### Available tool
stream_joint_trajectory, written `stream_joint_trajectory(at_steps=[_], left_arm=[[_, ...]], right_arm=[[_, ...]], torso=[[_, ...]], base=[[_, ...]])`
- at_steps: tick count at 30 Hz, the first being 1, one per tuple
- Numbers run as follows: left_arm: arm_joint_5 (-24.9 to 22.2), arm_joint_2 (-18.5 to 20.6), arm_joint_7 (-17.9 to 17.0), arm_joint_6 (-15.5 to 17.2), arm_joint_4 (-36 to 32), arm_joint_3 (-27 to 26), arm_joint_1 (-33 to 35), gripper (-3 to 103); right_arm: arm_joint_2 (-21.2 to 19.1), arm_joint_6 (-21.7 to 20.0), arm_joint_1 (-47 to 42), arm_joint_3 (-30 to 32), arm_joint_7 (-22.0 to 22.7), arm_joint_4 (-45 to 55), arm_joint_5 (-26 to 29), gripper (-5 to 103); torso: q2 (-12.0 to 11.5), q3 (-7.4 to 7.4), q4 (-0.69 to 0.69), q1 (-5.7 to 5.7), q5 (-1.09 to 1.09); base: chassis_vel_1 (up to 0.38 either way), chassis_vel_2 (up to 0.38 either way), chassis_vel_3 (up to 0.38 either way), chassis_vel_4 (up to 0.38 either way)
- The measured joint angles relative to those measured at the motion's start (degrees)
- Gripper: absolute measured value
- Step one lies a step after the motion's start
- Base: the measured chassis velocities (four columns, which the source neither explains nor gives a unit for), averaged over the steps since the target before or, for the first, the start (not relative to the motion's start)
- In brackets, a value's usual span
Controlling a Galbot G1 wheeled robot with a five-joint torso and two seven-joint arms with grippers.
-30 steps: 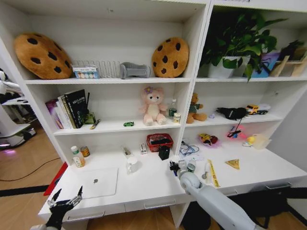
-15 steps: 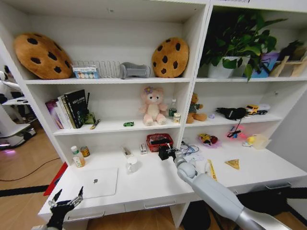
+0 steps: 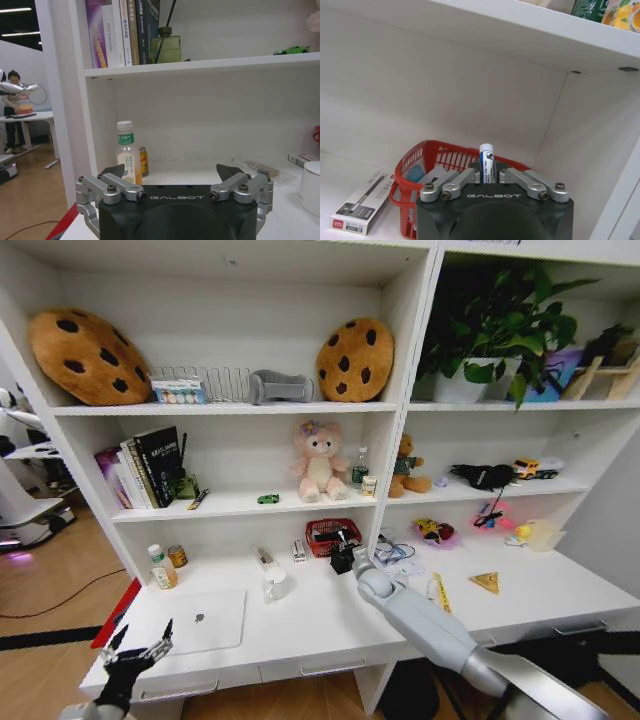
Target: Organize the objects on the table.
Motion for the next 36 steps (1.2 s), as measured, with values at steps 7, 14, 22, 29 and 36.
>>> stream_joint_trajectory(at_steps=[7, 14, 22, 29, 36], left_arm=[[-1.5, -0.2, 0.0, -1.2, -0.2, 0.3, -0.6, 100], [-3.2, -0.5, 0.2, -3.6, -1.0, 0.3, -1.3, 100], [-4.4, -1.1, -0.1, -4.8, -1.8, 0.5, -2.7, 100], [-4.6, -1.0, -0.5, -4.8, -2.0, 0.7, -3.4, 100], [-4.6, -1.2, -0.5, -4.8, -2.4, 0.7, -3.1, 100]], right_arm=[[4.9, 2.7, 5.2, -2.1, -1.5, -9.2, -0.4, 12], [8.1, 4.8, 7.3, -3.4, -2.4, -14.9, -1.3, 12], [8.4, 6.1, 8.1, -3.8, -3.2, -17.4, -1.5, 12], [7.8, 7.4, 8.2, -3.8, -3.4, -18.2, -2.1, 12], [10.2, 10.3, 8.9, -4.0, -3.9, -22.0, -3.0, 12]], torso=[[0.0, 0.00, 0.01, 0.00, 0.00], [0.0, 0.00, 0.01, -0.01, 0.01], [0.0, 0.00, 0.00, -0.01, 0.01], [0.0, 0.00, -0.01, -0.01, 0.01], [0.0, 0.00, 0.00, -0.01, 0.01]], base=[[0.000, 0.000, 0.000, 0.000], [0.000, 0.000, 0.000, 0.000], [0.000, 0.000, 0.000, 0.000], [0.000, 0.000, 0.000, 0.000], [0.000, 0.000, 0.000, 0.000]])
